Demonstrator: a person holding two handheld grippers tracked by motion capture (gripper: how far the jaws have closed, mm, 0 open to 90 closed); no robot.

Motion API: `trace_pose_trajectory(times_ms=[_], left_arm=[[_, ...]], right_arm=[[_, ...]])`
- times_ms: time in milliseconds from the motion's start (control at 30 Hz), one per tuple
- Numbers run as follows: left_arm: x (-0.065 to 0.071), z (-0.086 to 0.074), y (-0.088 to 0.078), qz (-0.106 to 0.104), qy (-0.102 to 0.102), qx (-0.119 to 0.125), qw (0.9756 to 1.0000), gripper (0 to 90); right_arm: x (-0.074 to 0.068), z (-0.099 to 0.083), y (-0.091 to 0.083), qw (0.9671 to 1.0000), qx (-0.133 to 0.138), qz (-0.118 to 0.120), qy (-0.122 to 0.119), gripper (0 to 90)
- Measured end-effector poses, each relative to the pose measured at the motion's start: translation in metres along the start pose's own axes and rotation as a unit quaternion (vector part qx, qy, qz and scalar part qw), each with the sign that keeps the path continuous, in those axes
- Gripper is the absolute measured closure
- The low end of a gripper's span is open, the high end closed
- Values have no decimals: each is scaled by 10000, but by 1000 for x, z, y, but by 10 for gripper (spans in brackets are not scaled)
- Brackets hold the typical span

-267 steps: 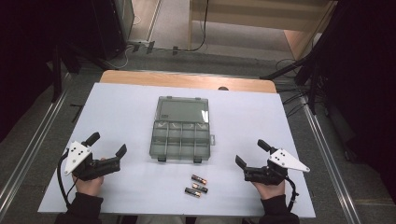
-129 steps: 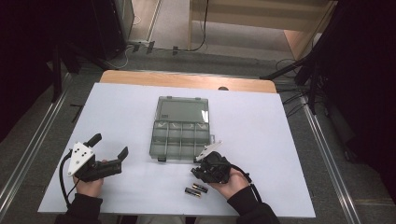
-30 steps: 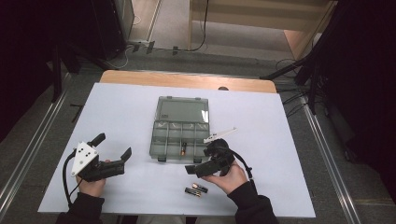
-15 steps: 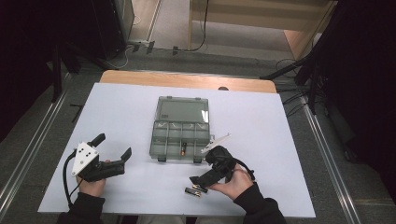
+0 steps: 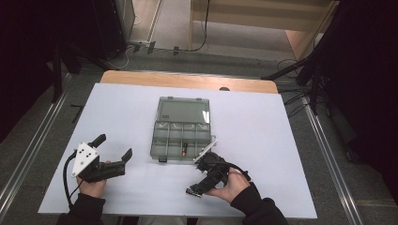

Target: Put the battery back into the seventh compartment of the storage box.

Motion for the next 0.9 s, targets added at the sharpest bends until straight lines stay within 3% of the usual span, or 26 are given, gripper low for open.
trace_pose_trajectory(times_ms=[200, 333, 667, 767, 833, 900], left_arm=[[0, 0, 0, -7, 2, -9, 10000, 0], [0, 0, 0, 9, -9, -9, 10000, 0], [0, 0, 0, 37, -10, -10, 10000, 0], [-1, 0, 0, 53, -68, 19, 10000, 0], [-1, 0, 0, 66, -62, 21, 10000, 0], [-1, 0, 0, 68, -67, 22, 10000, 0]], right_arm=[[-1, -1, 2, 9997, -230, 64, -32, 312], [-4, 1, 1, 9993, -305, -6, -223, 467], [-8, 0, 7, 9960, -719, -89, -531, 609], [-8, 0, 9, 9956, -811, -103, -466, 673], [-7, 0, 10, 9949, -888, -195, -442, 768], [-6, 0, 10, 9950, -871, -199, -450, 774]])
Point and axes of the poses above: each handheld gripper's, and its own axes: y roughly forward along the jaws, z roughly out of its top, x roughly to its right, the point moved 2 cm from there along y, roughly forward along the jaws, and after that the axes turned 11 degrees about x, right-handed, at the moved point
